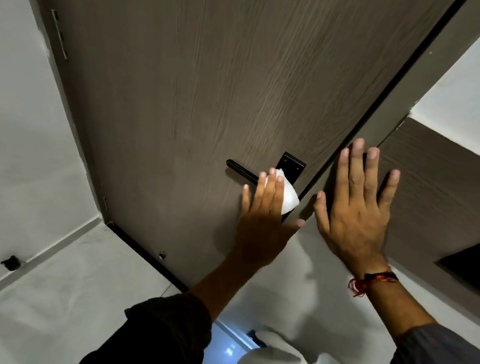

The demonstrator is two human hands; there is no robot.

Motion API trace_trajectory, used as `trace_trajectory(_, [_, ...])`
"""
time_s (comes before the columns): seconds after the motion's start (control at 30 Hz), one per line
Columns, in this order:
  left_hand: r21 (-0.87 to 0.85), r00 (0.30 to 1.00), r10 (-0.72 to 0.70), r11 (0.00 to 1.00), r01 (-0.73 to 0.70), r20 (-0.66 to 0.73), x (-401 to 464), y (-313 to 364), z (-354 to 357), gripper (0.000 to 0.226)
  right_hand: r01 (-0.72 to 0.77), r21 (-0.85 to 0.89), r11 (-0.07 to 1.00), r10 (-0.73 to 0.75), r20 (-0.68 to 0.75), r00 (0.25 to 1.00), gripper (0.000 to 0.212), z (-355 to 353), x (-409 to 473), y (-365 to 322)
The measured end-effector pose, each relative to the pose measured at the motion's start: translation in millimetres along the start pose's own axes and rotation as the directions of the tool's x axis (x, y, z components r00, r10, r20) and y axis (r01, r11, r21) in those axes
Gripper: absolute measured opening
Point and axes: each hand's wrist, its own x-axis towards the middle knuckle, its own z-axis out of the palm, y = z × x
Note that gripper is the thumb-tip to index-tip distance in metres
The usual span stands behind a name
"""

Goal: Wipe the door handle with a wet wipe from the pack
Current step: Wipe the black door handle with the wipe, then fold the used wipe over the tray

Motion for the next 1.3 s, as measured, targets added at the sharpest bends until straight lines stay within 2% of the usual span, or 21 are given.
trace_trajectory(0.07, [-0.057, 0.998, 0.047, 0.997, -0.045, 0.029, -0.1, -4.7, -10.2, 0.075, -0.019, 0.247, 0.969, 0.01, 0.038, 0.999, 0.062, -7.4, -18.1, -23.2])
trace_trajectory(0.13, [-0.124, 0.994, 0.09, 0.989, -0.082, 0.059, 1.4, -16.4, -20.9, 0.064, -0.091, 0.532, 0.842, 0.037, 0.111, 0.993, 0.036, -13.9, -45.8, -53.2])
trace_trajectory(0.2, [-0.222, 0.981, 0.167, 0.965, -0.141, 0.104, 2.7, -28.7, -31.0, 0.064, -0.384, 0.692, 0.611, 0.196, 0.338, 0.921, 0.02, -18.8, -58.0, -82.6])
trace_trajectory(0.23, [-0.258, 0.969, 0.207, 0.952, -0.168, 0.131, 3.8, -34.3, -36.3, 0.067, -0.587, 0.71, 0.389, 0.297, 0.507, 0.809, 0.017, -19.3, -53.9, -93.0])
trace_trajectory(0.27, [-0.281, 0.958, 0.242, 0.94, -0.193, 0.152, 5.6, -39.9, -41.5, 0.07, -0.765, 0.641, 0.065, 0.353, 0.702, 0.619, 0.017, -18.7, -46.3, -101.2])
trace_trajectory(0.3, [-0.295, 0.95, 0.268, 0.932, -0.213, 0.161, 7.4, -46.6, -45.8, 0.07, -0.828, 0.497, -0.261, 0.297, 0.857, 0.421, 0.02, -16.5, -38.5, -107.7])
trace_trajectory(0.33, [-0.308, 0.94, 0.296, 0.922, -0.235, 0.17, 11.8, -52.6, -50.2, 0.068, -0.792, 0.332, -0.512, 0.184, 0.943, 0.276, 0.025, -13.6, -31.6, -112.1])
trace_trajectory(0.37, [-0.313, 0.928, 0.321, 0.916, -0.253, 0.19, 16.1, -56.8, -54.6, 0.066, -0.732, 0.209, -0.648, 0.076, 0.975, 0.211, 0.03, -10.0, -27.4, -114.2])
trace_trajectory(0.43, [-0.315, 0.899, 0.36, 0.908, -0.277, 0.249, 23.6, -65.1, -65.0, 0.066, -0.643, 0.085, -0.761, -0.036, 0.984, 0.172, 0.034, -5.2, -22.7, -119.1])
trace_trajectory(0.5, [-0.368, 0.878, 0.394, 0.886, -0.284, 0.27, 30.7, -72.0, -75.3, 0.067, -0.559, 0.056, -0.827, -0.062, 0.98, 0.19, 0.032, -2.7, -22.4, -124.9])
trace_trajectory(0.57, [-0.426, 0.862, 0.434, 0.853, -0.3, 0.262, 39.0, -78.6, -83.9, 0.066, -0.516, 0.117, -0.848, 0.018, 0.981, 0.193, 0.036, -1.2, -23.7, -129.9])
trace_trajectory(0.63, [-0.506, 0.872, 0.438, 0.815, -0.284, 0.217, 42.3, -83.5, -88.2, 0.057, -0.539, 0.199, -0.819, 0.12, 0.977, 0.178, 0.042, -3.9, -26.0, -136.3])
trace_trajectory(0.73, [-0.604, 0.941, 0.244, 0.795, -0.056, 0.234, 43.5, -87.3, -101.5, 0.034, -0.565, 0.258, -0.784, 0.204, 0.966, 0.159, 0.036, -17.5, -32.3, -136.1])
trace_trajectory(0.8, [-0.641, 0.941, 0.111, 0.756, 0.128, 0.319, 41.9, -90.4, -110.5, 0.031, -0.561, 0.277, -0.78, 0.232, 0.961, 0.152, 0.023, -31.2, -38.2, -126.7])
trace_trajectory(0.83, [-0.678, 0.902, 0.095, 0.693, 0.244, 0.422, 40.7, -90.6, -112.8, 0.03, -0.559, 0.281, -0.78, 0.236, 0.96, 0.153, 0.019, -39.8, -42.7, -120.8])
trace_trajectory(0.9, [-0.704, 0.727, 0.216, 0.527, 0.476, 0.652, 34.7, -85.9, -115.5, 0.032, -0.598, 0.29, -0.748, 0.252, 0.956, 0.148, 0.022, -56.7, -54.2, -110.0])
trace_trajectory(0.93, [-0.687, 0.629, 0.299, 0.448, 0.571, 0.718, 29.0, -80.8, -115.1, 0.036, -0.622, 0.297, -0.724, 0.269, 0.953, 0.141, 0.023, -66.2, -61.6, -104.9])
trace_trajectory(1.0, [-0.658, 0.522, 0.409, 0.369, 0.656, 0.749, 19.6, -68.5, -110.8, 0.045, -0.652, 0.316, -0.689, 0.31, 0.942, 0.13, 0.023, -82.4, -76.9, -95.1])
trace_trajectory(1.13, [-0.654, 0.411, 0.533, 0.424, 0.626, 0.74, -0.3, -32.0, -101.4, 0.057, -0.665, 0.336, -0.667, 0.384, 0.92, 0.08, 0.017, -110.6, -115.0, -78.9])
trace_trajectory(1.23, [-0.675, 0.409, 0.548, 0.484, 0.557, 0.73, -26.2, -1.6, -93.0, 0.042, -0.579, 0.297, -0.759, 0.357, 0.934, 0.011, 0.006, -135.8, -144.0, -70.7])
trace_trajectory(1.3, [-0.68, 0.403, 0.552, 0.522, 0.516, 0.73, -40.4, 15.2, -88.0, 0.036, -0.599, 0.244, -0.763, 0.304, 0.953, 0.001, 0.008, -152.4, -160.2, -64.9])
